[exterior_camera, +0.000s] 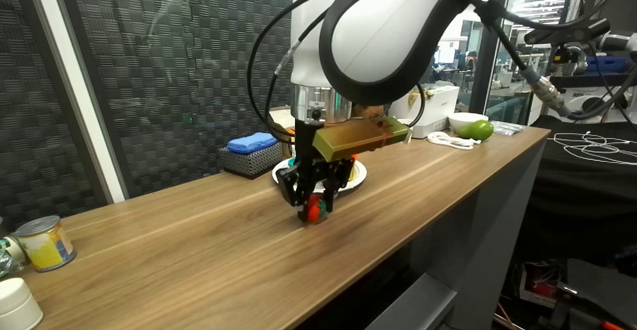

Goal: Put the bottles and red plushy on the plate

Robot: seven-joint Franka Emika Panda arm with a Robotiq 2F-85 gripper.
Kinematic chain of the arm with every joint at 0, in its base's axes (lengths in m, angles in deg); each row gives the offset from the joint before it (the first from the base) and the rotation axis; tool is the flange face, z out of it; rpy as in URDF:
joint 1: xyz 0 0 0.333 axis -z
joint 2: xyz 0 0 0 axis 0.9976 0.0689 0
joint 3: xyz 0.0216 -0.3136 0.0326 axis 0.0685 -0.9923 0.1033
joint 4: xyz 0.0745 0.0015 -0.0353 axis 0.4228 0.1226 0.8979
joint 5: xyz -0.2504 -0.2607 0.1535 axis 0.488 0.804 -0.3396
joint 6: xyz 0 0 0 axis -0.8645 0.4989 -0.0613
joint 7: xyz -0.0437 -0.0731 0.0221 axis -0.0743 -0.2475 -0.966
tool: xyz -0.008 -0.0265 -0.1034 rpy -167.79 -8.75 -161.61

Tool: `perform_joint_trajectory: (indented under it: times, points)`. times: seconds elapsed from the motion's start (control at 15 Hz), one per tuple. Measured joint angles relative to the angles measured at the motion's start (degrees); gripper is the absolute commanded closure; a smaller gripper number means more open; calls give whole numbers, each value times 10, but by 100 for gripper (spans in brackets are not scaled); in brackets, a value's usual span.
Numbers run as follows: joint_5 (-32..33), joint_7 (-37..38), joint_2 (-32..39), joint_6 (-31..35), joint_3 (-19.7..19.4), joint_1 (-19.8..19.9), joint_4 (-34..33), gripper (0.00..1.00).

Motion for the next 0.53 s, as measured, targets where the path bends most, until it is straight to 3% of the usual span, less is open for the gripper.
perform_joint_trajectory:
  times: [0.53]
  points:
    - [140, 71, -21, 1, -43, -10, -11, 73]
